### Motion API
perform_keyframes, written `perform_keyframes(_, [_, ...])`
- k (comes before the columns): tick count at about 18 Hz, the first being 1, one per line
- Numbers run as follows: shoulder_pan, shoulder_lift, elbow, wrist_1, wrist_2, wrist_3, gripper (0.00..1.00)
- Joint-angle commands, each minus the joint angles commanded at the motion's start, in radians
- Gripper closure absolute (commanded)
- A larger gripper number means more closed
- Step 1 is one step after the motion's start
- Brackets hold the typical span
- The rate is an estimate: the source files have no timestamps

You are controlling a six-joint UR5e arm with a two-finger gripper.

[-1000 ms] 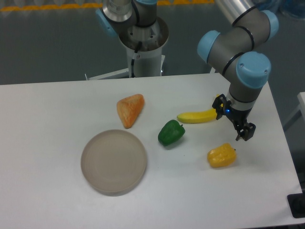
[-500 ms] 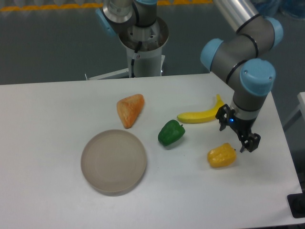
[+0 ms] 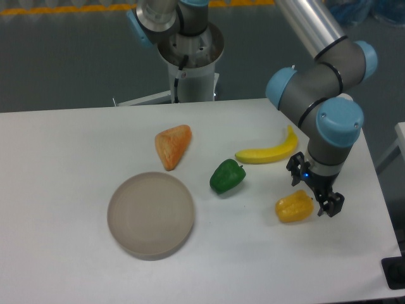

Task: Pick up the yellow pepper from the table
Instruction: 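Lower the open gripper down over the yellow pepper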

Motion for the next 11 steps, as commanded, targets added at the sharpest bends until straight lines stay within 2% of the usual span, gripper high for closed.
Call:
perform_keyframes(8, [-0.012,-0.026,-0.017,0.002,0.005,0.017,0.0])
perform_keyframes(11, [-0.014,-0.026,-0.041,0.0,0.005,0.017,0.0])
